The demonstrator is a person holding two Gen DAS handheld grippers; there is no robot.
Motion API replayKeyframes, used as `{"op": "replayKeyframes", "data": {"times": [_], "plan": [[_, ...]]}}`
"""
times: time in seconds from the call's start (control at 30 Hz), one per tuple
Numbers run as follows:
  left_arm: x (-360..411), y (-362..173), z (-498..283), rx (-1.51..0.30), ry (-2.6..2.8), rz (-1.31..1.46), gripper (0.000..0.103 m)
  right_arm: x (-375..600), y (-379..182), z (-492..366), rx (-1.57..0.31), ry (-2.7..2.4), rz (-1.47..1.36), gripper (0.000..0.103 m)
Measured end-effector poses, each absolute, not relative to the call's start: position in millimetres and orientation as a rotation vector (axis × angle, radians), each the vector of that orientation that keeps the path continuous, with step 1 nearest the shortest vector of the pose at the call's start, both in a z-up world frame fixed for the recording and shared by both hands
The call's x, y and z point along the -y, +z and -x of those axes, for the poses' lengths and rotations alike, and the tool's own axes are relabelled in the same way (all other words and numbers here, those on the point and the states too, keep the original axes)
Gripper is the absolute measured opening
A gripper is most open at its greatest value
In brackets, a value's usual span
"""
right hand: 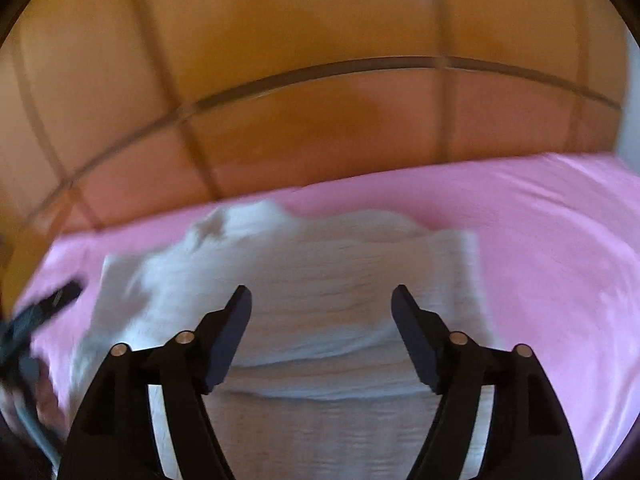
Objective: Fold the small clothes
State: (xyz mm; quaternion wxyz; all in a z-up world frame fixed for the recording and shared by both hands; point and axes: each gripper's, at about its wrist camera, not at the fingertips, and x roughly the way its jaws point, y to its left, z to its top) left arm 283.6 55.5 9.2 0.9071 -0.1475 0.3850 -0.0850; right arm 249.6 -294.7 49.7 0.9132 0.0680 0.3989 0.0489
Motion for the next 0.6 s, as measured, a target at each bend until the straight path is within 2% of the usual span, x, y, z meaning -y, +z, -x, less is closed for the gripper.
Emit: {"op": "replayKeyframes", "data": {"times": [0.07, 0.1, 0.13, 0.2, 0.6], "plan": [[-55.7, -9.1, -304.4, -0.869, -0.137, 0.289, 0.077, 269.8, 34.1, -260.4, -0.871, 0.127, -0.05, 0.08], [-58.0, -20.2, -312.5, -0.909, -0.084, 0.266, 0.073, 262.4, 21.3, -266.5, -0.913, 0.121, -0.022, 0.081], [-64.3, -35.2, -317.4, -0.952, -0.028, 0.242, 0.072, 259.9, 12.0, -270.6, -0.944, 0.109, -0.012, 0.084], [-80.0, -49.4, -313.6, -0.949, -0.032, 0.29, 0.075, 259.0, -5.2, -274.0, -0.964, 0.084, -0.008, 0.09], [-98.2, -22.1, -204.9, -0.869, 0.077, 0.258, 0.075, 268.0, 16.4, -228.7, -0.883, 0.037, -0.033, 0.097]]}}
